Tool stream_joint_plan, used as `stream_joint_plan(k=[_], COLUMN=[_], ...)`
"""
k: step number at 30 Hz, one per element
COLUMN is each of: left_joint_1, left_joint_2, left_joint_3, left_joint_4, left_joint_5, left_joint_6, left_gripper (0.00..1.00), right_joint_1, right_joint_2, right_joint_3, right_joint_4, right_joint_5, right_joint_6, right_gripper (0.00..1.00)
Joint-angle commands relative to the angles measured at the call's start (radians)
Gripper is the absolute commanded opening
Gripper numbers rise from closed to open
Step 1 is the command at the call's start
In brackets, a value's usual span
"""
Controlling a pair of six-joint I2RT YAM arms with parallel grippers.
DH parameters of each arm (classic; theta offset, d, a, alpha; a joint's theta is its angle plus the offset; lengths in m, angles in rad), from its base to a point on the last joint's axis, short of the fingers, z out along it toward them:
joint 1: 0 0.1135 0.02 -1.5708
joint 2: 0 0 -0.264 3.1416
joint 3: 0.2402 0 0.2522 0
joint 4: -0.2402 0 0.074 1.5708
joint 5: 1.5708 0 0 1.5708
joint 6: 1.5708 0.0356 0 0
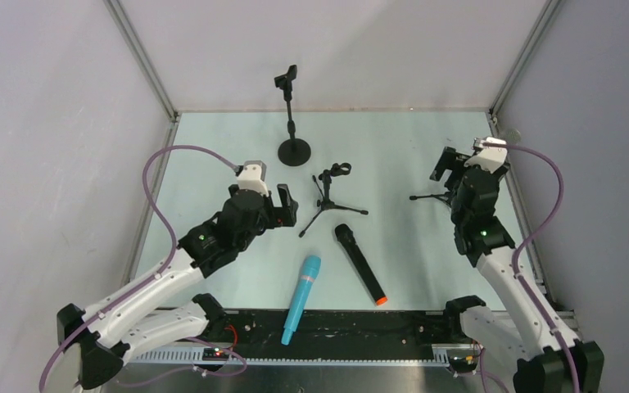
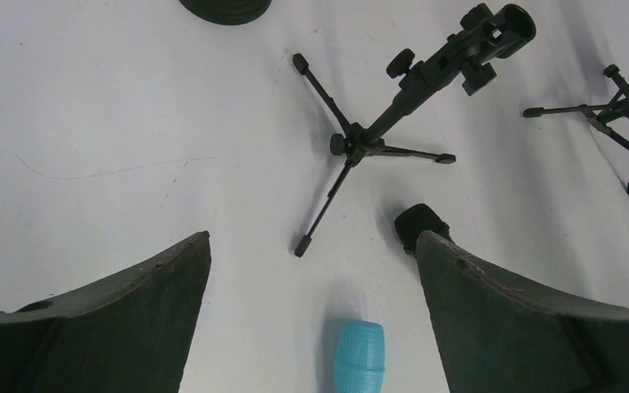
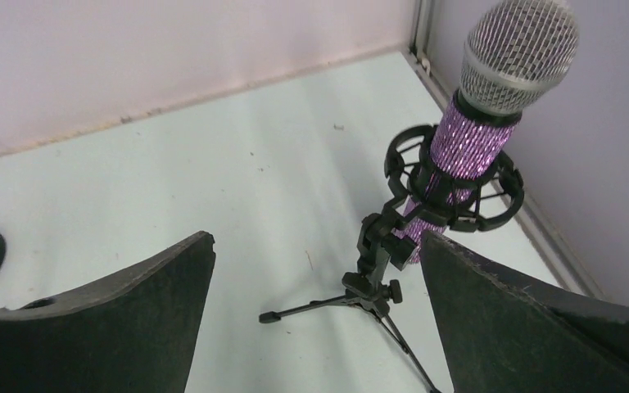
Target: Attach the microphones to the stand
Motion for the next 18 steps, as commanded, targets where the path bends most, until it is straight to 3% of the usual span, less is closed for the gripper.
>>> stream_joint_plan(k=[1,12,18], left_joint_1=[-0.004,-0.005,-0.005], left_joint_2=[-0.031,-0.031,-0.022], left_joint_3=[0.005,0.012,0.02], left_joint_4=[0.032,0.051,0.052], left_joint_5=[-0.048,-0.087,-0.068], left_joint_6=[0.028,0.019,0.017], left_gripper=[0.98,0.98,0.99], right_joint_1=[0.046,0.242,0.276], right_joint_2=[-0.089,-0.098,-0.06], right_joint_3=[0.036,0.118,0.132], right_joint_4=[-0.036,-0.112,-0.116], right_joint_5=[0.032,0.064,-0.099], right_joint_6=[-0.052,-0.171,-0.159], right_gripper=[0.99,1.0,0.99])
